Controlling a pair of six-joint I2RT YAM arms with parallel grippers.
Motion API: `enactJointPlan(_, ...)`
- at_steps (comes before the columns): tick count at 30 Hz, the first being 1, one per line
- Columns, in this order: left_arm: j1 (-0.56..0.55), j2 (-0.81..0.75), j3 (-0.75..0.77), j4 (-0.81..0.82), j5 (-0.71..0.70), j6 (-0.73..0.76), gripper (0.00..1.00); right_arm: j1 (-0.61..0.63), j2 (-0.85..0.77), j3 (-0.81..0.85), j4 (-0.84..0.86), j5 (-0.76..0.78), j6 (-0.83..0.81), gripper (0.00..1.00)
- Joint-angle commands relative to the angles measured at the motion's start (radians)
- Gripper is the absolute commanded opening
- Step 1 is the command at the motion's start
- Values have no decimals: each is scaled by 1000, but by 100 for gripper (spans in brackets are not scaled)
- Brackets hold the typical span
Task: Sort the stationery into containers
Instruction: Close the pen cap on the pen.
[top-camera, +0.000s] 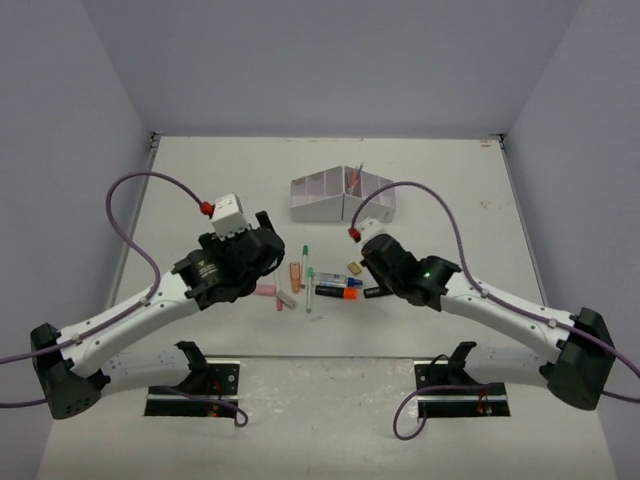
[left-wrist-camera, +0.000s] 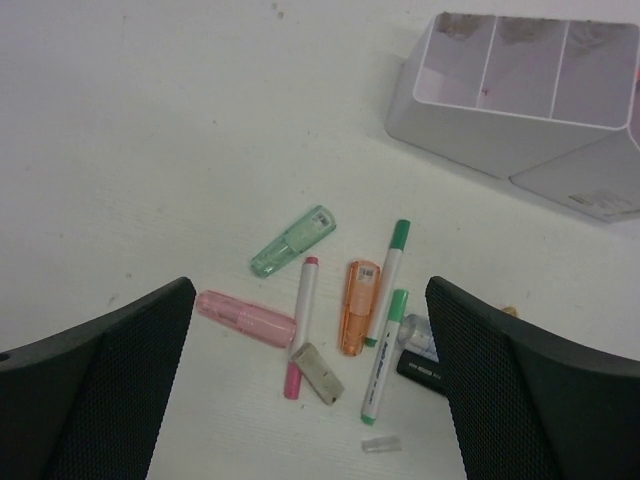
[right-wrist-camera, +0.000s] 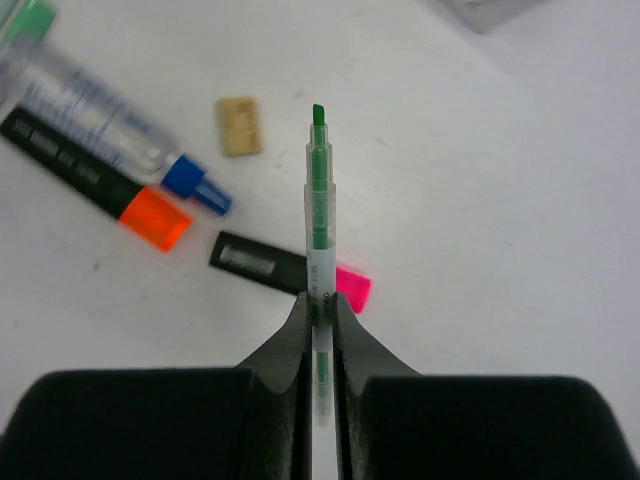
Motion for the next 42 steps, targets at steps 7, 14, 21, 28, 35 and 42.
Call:
enactJointPlan(7,48,341,230,-208,258,-549,98,-165,-450,-6,-6,276,243,0)
enactJointPlan(14,-59,417,135,-263,382,-824,97,-167,-443,-24,16,212,234,0)
enactJointPlan(21,-151,472,122,-257,429,-900,96,-167,-437,-33,34,173,226,0)
enactJointPlan(28,-160,523,50,-127,508,-862,78,-167,-454,-38,48,142,212,0)
enactJointPlan(35,-171,591,71,-50,552,-800,52,-165,-431,-40,65,76,183,0)
enactJointPlan(42,-175,632,69,-20,559,-789,50,-167,-451,-44,75,47,173,0)
